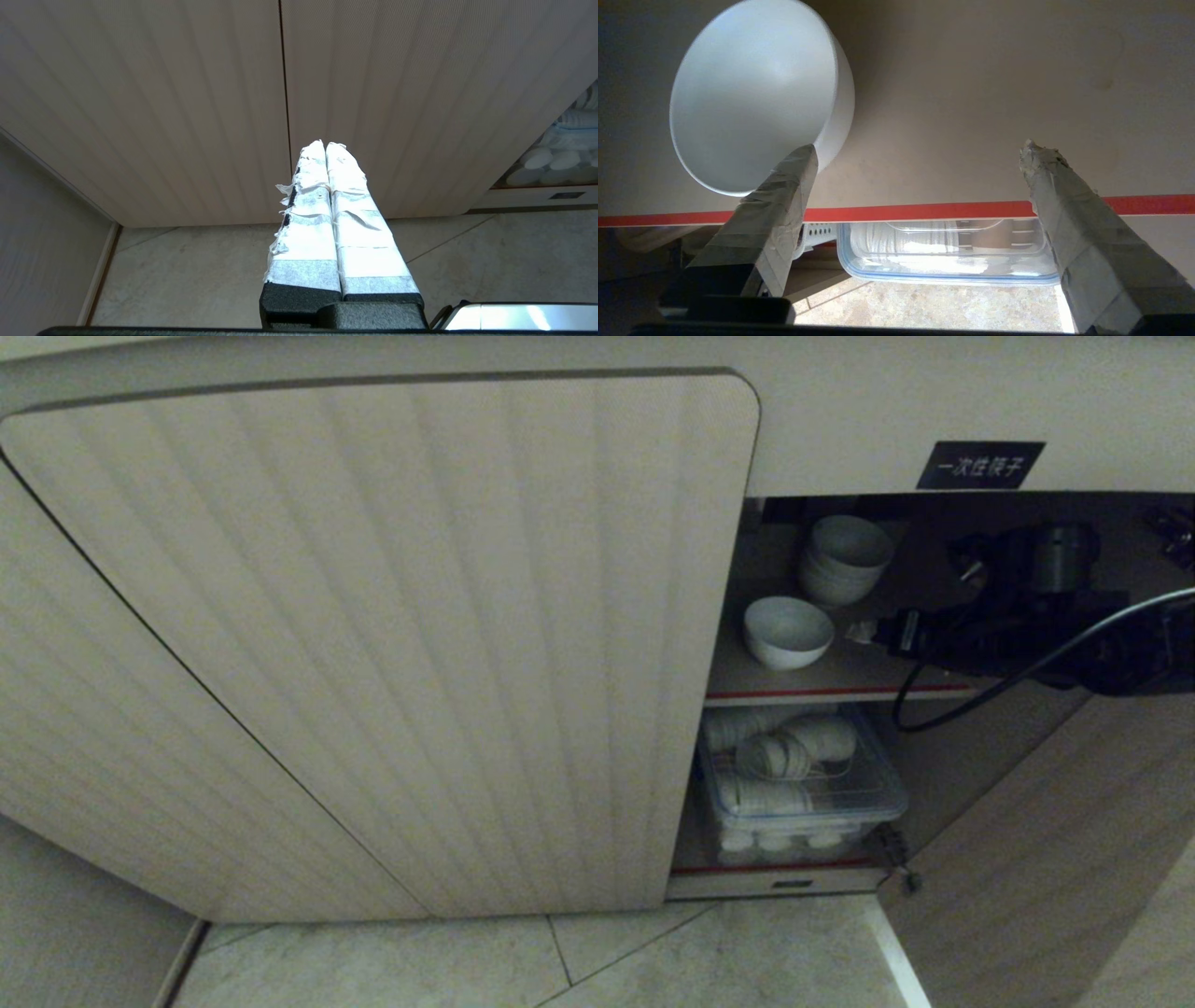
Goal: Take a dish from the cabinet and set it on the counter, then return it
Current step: Take the bowl from the cabinet
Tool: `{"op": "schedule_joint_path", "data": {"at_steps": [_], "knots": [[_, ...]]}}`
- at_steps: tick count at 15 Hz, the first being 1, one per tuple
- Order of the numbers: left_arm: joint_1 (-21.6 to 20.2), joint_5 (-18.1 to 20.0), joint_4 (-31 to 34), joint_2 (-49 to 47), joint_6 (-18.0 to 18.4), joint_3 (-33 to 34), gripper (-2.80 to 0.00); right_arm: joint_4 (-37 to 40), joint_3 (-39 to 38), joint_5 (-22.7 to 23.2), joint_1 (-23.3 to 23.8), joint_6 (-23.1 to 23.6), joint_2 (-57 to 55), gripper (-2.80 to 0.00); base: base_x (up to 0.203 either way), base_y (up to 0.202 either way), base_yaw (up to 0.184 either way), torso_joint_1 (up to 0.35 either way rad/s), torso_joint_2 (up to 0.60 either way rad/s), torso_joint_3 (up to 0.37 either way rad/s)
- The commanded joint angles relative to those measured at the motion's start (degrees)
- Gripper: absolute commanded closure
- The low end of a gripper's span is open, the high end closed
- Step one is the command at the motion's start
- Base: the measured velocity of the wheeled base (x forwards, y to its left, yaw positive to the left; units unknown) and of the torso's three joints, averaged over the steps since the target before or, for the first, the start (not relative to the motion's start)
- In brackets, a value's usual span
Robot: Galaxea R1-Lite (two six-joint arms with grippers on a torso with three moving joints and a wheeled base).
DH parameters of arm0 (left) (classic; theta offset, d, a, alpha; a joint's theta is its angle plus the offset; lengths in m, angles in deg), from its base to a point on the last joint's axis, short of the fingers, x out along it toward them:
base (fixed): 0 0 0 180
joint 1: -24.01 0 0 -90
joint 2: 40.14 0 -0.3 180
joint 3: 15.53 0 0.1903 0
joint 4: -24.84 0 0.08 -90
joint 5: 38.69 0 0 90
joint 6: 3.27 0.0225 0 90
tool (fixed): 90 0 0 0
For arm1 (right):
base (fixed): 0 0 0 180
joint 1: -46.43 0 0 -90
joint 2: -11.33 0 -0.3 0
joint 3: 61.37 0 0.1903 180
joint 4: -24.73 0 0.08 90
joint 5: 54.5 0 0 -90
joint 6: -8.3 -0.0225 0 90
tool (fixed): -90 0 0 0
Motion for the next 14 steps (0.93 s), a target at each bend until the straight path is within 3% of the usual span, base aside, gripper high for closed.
{"op": "schedule_joint_path", "data": {"at_steps": [1,14], "knots": [[0.0,0.02,-0.02,0.02,-0.05,0.0,0.0,-0.08,0.12,0.13,-0.09,-0.11,-0.15,-2.8,0.0,0.0,0.0,0.0,0.0,0.0],[0.0,0.02,-0.02,0.02,-0.05,0.0,0.0,-0.08,3.18,3.91,-1.41,-2.13,-2.79,-2.8,0.0,0.0,0.0,0.0,0.0,0.0]]}}
